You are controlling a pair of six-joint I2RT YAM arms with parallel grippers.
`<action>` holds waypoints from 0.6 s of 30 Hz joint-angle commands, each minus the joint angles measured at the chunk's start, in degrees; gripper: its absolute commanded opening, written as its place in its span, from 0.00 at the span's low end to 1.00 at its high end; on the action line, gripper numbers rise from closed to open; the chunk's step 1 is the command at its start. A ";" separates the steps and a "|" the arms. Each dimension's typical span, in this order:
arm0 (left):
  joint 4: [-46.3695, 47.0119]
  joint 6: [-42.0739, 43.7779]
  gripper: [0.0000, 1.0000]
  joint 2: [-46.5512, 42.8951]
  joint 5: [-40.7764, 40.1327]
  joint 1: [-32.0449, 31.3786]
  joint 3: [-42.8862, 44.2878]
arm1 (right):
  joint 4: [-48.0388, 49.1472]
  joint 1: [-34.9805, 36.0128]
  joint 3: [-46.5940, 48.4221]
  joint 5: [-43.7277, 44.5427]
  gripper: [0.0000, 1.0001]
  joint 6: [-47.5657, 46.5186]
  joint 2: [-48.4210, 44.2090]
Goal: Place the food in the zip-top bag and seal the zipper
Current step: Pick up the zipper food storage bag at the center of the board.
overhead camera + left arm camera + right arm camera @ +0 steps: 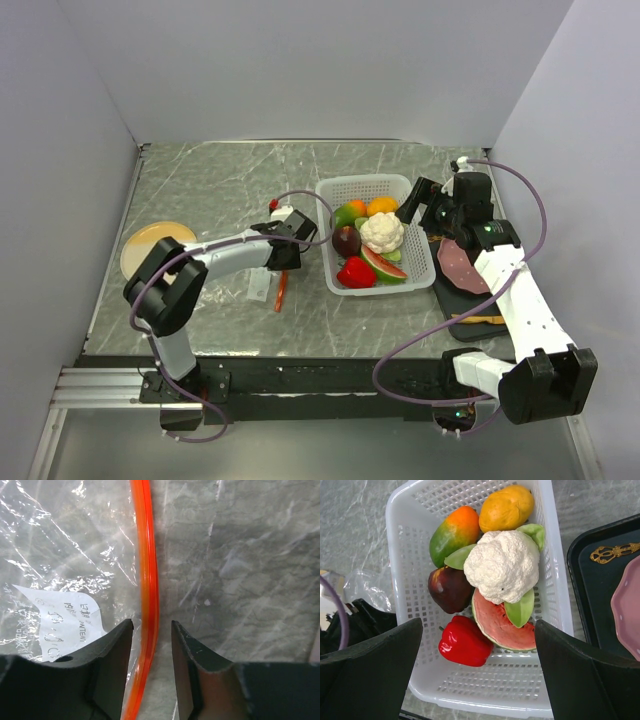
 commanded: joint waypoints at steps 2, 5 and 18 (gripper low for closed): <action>2.30 -1.61 0.44 -0.79 -1.37 -0.21 -0.24 | 0.25 0.09 3.06 -0.18 1.00 -0.39 -0.63; 1.16 -2.23 0.39 -0.09 -1.89 -0.30 0.46 | 0.16 0.09 3.14 -0.09 1.00 -0.30 -0.63; 0.99 -2.67 0.15 -0.97 -2.60 -0.21 -0.24 | 0.68 0.00 1.92 -0.61 1.00 0.32 -0.54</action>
